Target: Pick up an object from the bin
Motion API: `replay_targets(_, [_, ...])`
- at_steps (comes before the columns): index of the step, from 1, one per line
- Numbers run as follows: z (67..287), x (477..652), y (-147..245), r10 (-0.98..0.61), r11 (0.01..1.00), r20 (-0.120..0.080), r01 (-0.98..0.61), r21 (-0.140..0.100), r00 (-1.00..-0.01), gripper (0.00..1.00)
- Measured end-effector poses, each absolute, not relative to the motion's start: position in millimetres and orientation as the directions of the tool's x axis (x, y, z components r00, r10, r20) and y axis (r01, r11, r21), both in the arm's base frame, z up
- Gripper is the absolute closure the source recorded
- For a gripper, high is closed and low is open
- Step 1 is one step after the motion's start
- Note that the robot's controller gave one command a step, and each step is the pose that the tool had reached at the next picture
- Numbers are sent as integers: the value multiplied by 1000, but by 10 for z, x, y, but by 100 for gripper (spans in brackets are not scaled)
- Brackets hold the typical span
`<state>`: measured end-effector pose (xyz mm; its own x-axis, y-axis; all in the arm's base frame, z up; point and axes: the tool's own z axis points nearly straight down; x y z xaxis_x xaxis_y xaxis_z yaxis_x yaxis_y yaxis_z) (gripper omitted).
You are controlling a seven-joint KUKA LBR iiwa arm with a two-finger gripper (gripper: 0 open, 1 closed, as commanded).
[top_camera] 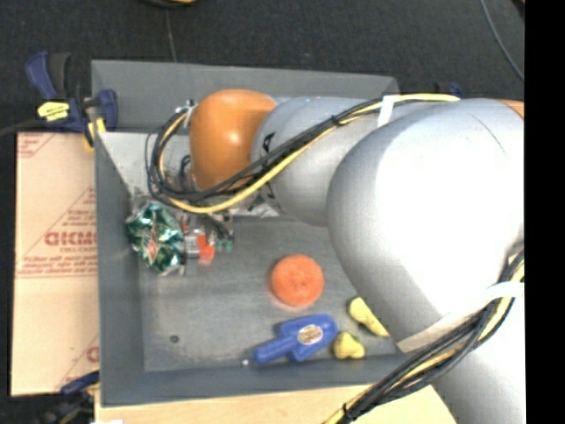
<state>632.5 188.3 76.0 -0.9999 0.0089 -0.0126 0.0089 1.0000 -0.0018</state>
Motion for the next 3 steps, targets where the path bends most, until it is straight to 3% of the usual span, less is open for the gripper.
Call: replay_targets(3, [760, 6325, 1900, 10, 1000, -14, 10, 1, -1000, 100])
